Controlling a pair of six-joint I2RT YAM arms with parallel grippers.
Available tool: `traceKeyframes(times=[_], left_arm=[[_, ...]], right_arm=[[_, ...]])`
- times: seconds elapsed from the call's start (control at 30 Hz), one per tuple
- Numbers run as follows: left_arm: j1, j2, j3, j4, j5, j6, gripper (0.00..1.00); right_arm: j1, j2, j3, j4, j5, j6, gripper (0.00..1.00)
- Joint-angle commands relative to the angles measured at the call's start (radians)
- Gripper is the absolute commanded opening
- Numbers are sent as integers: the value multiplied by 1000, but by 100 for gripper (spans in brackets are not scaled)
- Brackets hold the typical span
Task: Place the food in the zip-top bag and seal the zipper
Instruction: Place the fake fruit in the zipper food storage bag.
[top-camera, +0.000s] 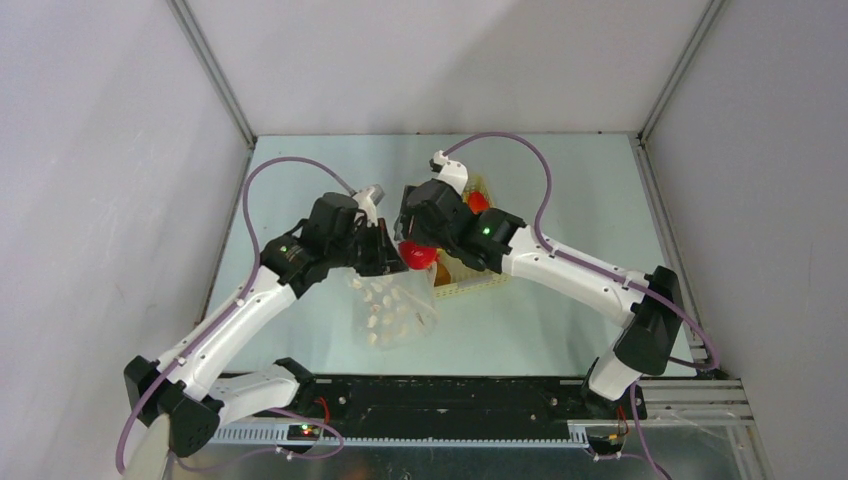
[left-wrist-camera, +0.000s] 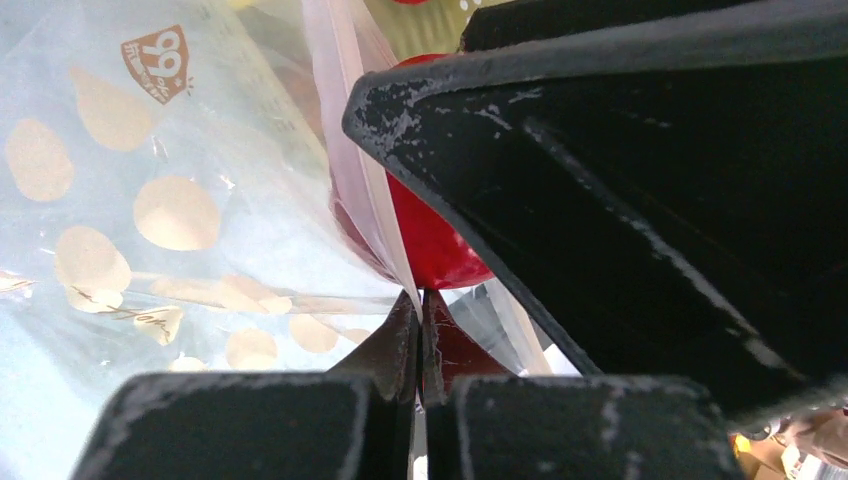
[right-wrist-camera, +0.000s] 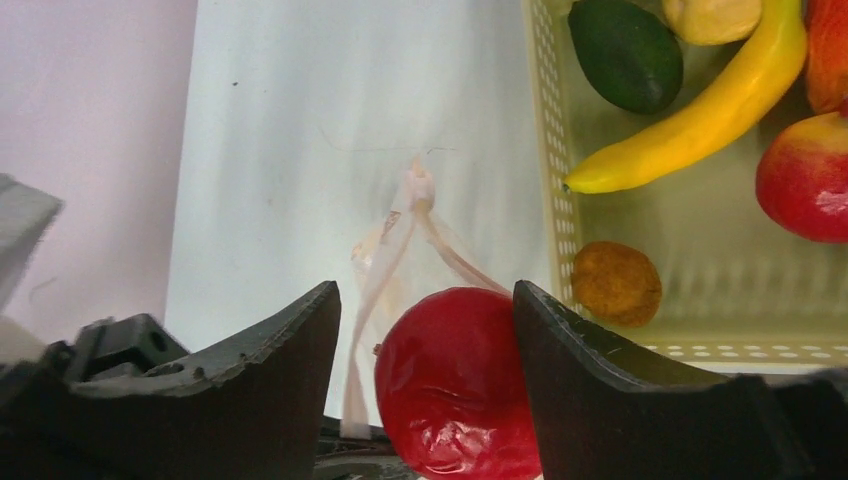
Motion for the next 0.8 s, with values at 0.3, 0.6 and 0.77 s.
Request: traceKeyframes(times=[0.3,0.6,0.77], left_arm=[[41,-44,-18,140,46,-32,0],[51,-29,-26,145,64,-35,0],[53,-20,-26,141,66,-34,0]], right_arm=[[45,18,-46,7,-167,76,57],[38,-15,-47,74,-176,35,62],[11,-90,-79,112,-169,-21,67]])
